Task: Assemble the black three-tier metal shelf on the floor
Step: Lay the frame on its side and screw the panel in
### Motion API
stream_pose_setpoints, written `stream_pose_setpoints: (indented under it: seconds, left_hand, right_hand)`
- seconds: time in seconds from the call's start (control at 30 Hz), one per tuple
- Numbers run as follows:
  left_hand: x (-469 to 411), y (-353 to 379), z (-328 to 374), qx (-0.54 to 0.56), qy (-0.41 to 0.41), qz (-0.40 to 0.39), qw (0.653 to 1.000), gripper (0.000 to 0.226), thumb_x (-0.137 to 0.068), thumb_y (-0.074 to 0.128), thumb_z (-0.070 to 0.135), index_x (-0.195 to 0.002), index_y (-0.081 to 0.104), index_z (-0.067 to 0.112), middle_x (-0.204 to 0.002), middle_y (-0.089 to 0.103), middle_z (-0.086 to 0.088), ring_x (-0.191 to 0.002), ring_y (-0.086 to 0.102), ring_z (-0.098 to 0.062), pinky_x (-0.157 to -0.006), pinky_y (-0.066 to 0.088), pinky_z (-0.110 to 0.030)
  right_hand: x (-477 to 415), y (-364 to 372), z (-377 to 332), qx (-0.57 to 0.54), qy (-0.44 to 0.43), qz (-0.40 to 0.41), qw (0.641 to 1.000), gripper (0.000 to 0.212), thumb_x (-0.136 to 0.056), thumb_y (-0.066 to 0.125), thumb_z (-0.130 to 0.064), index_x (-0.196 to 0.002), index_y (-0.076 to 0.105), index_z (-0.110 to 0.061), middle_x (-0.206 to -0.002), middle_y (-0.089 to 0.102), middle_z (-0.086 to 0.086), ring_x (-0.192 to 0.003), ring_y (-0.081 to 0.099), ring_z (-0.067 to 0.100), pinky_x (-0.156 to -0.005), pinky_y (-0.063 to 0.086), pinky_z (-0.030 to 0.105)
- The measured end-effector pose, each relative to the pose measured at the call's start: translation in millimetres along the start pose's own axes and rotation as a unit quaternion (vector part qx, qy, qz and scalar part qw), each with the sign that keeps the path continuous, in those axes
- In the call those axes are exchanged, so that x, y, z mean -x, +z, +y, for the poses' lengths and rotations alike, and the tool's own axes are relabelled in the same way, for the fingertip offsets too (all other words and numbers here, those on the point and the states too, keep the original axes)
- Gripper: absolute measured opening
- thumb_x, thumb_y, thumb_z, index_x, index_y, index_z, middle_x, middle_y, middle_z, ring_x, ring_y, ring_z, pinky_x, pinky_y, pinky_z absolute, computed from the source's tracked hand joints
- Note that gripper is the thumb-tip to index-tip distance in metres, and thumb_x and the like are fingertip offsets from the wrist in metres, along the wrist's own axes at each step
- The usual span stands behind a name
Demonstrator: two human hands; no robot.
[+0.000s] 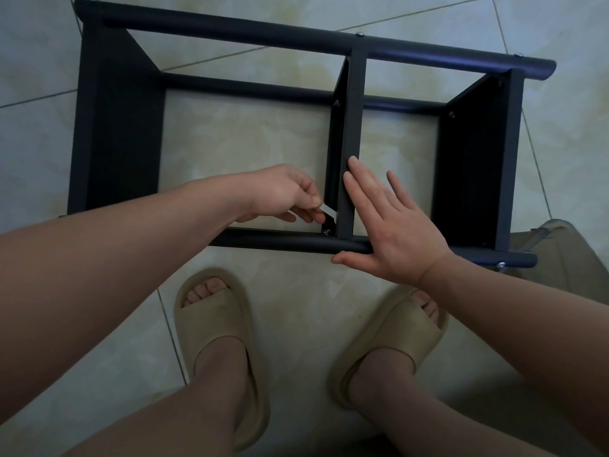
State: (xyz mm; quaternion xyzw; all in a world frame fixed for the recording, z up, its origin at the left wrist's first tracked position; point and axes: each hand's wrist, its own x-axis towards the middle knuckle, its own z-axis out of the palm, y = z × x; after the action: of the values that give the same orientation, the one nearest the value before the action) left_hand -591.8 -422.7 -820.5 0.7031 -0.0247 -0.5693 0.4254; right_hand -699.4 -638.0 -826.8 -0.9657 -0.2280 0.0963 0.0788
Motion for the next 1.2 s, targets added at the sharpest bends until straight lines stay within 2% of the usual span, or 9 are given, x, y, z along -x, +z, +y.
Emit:
stream_pose_setpoints:
  seconds: [0.13, 0.27, 0.37, 0.6, 0.83, 0.97, 1.03, 1.13, 1.2]
  left_hand:
    - [4, -2, -1, -0.044, 0.009, -0.017, 0.999, 0.014, -0.102, 0.055, 0.013, -0.093, 0.066, 0.017, -0.087, 0.077, 0.008, -0.088, 0.068, -0.004, -0.083, 0.049, -0.027]
    - [6, -1, -5, -0.075, 0.024, -0.023, 0.997, 0.013, -0.100, 0.057, 0.011, -0.093, 0.066, 0.016, -0.084, 0.075, 0.011, -0.077, 0.066, 0.006, -0.082, 0.049, -0.025]
    - [6, 1, -7, -0.094, 0.035, -0.030, 0.995, 0.010, -0.099, 0.059, 0.010, -0.095, 0.068, 0.013, -0.085, 0.073, 0.011, -0.075, 0.065, 0.005, -0.080, 0.048, -0.024]
    - [3, 7, -12, -0.159, 0.048, -0.032, 0.986, 0.018, -0.097, 0.064, 0.013, -0.081, 0.065, 0.021, -0.051, 0.056, 0.020, -0.048, 0.047, 0.004, -0.052, 0.037, -0.011]
    - [1, -4, -9, -0.181, 0.043, 0.017, 0.982, 0.011, -0.090, 0.073, 0.019, -0.085, 0.076, 0.028, -0.078, 0.075, 0.011, -0.078, 0.068, -0.005, -0.070, 0.052, -0.017]
    - [-1, -9, -11, -0.206, 0.051, 0.050, 0.976, 0.009, -0.087, 0.076, 0.022, -0.095, 0.078, 0.028, -0.079, 0.074, 0.017, -0.073, 0.065, 0.009, -0.069, 0.048, -0.012]
    - [-2, -9, -11, -0.232, 0.057, 0.058, 0.969, 0.012, -0.089, 0.075, 0.021, -0.099, 0.076, 0.027, -0.082, 0.073, 0.017, -0.079, 0.066, 0.005, -0.074, 0.048, -0.015]
    - [-2, -6, -7, -0.250, 0.069, 0.079, 0.963, 0.014, -0.092, 0.069, 0.017, -0.096, 0.070, 0.031, -0.087, 0.068, 0.017, -0.081, 0.061, 0.005, -0.067, 0.043, -0.008]
    - [-3, -5, -3, -0.227, 0.074, 0.096, 0.966, 0.017, -0.094, 0.064, 0.015, -0.090, 0.069, 0.031, -0.090, 0.068, 0.014, -0.086, 0.061, 0.003, -0.070, 0.043, -0.011]
  right_hand:
    - [0, 2, 0, 0.000, -0.001, 0.009, 1.000, 0.107, -0.091, 0.041, -0.078, -0.160, 0.016, 0.001, -0.169, 0.006, 0.016, -0.156, 0.013, 0.028, -0.124, 0.017, 0.056]
    - [0, 3, 0, -0.001, -0.001, 0.009, 1.000, 0.107, -0.091, 0.039, -0.078, -0.160, 0.014, 0.000, -0.169, 0.005, 0.016, -0.157, 0.012, 0.027, -0.125, 0.017, 0.056]
    - [0, 2, 0, 0.000, -0.002, 0.008, 1.000, 0.107, -0.091, 0.040, -0.078, -0.160, 0.014, 0.000, -0.169, 0.005, 0.015, -0.157, 0.012, 0.027, -0.125, 0.016, 0.056]
    - [0, 1, 0, 0.003, 0.001, 0.006, 1.000, 0.107, -0.091, 0.041, -0.077, -0.160, 0.015, 0.001, -0.169, 0.006, 0.016, -0.156, 0.013, 0.028, -0.125, 0.017, 0.056]
    - [-1, 2, 0, 0.000, 0.000, 0.006, 1.000, 0.107, -0.091, 0.042, -0.077, -0.159, 0.015, 0.001, -0.169, 0.005, 0.016, -0.156, 0.013, 0.028, -0.125, 0.017, 0.055]
    - [0, 2, 0, -0.002, -0.001, 0.009, 1.000, 0.107, -0.091, 0.042, -0.077, -0.160, 0.014, 0.000, -0.169, 0.005, 0.016, -0.156, 0.013, 0.028, -0.125, 0.017, 0.055]
    - [-1, 2, 0, -0.002, -0.001, 0.012, 1.000, 0.107, -0.091, 0.042, -0.077, -0.160, 0.014, 0.000, -0.169, 0.006, 0.016, -0.156, 0.015, 0.028, -0.125, 0.017, 0.056]
    - [-1, 3, 0, -0.003, -0.002, 0.015, 1.000, 0.108, -0.091, 0.042, -0.077, -0.159, 0.015, 0.001, -0.169, 0.007, 0.017, -0.156, 0.015, 0.028, -0.125, 0.017, 0.056]
    - [-1, 3, 0, -0.002, -0.003, 0.015, 1.000, 0.108, -0.091, 0.042, -0.077, -0.159, 0.016, 0.001, -0.169, 0.007, 0.017, -0.156, 0.015, 0.028, -0.125, 0.017, 0.055]
